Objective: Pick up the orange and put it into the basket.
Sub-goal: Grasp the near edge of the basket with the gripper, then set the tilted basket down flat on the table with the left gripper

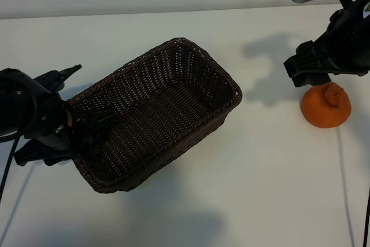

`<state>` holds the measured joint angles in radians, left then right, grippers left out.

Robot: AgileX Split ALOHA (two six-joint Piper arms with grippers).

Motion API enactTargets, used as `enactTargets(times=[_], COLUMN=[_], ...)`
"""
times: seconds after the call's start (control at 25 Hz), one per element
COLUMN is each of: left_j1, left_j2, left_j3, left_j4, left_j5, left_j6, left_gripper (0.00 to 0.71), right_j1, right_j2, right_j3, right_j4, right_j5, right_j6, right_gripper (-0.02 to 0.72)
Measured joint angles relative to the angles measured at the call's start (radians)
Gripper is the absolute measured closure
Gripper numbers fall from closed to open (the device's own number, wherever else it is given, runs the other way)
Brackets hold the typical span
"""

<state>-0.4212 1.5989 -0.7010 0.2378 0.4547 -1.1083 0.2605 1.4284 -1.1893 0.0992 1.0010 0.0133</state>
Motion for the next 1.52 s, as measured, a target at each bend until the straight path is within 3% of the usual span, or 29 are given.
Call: enactTargets(times=[0.4,0.52,0.76,1.2,1.52], left_j1=[0.000,0.000,0.001,0.001,0.007], left_j2=[0.000,0.000,0.000,-0.010,-0.112], left_j3=[0.000,0.000,0.000,0.000,0.000], left_j4=[-0.018,-0.031,-0.040,-0.104,-0.115], left_j5=[-0.006,-0.002,-0.029,-0.080,-0.076], left_j6=[0.010,0.023,0.025,0.088,0.147], left_gripper=[0.191,0.263,0.485,0.515,0.557], right_j1=[0.000,0.000,0.000,0.000,0.000], right_j2=[0.000,0.000,0.000,0.000,0.000], right_j3=[0.000,0.000,0.000,0.000,0.000], right_j4=[0.000,0.000,0.000,0.000,0.000], right_j5=[0.002,0.003,0.013,0.018,0.018], right_j6=[-0.001,-0.001,-0.003,-0.003,-0.003], right_gripper=[0.108,0.108,0.108,0.146,0.147])
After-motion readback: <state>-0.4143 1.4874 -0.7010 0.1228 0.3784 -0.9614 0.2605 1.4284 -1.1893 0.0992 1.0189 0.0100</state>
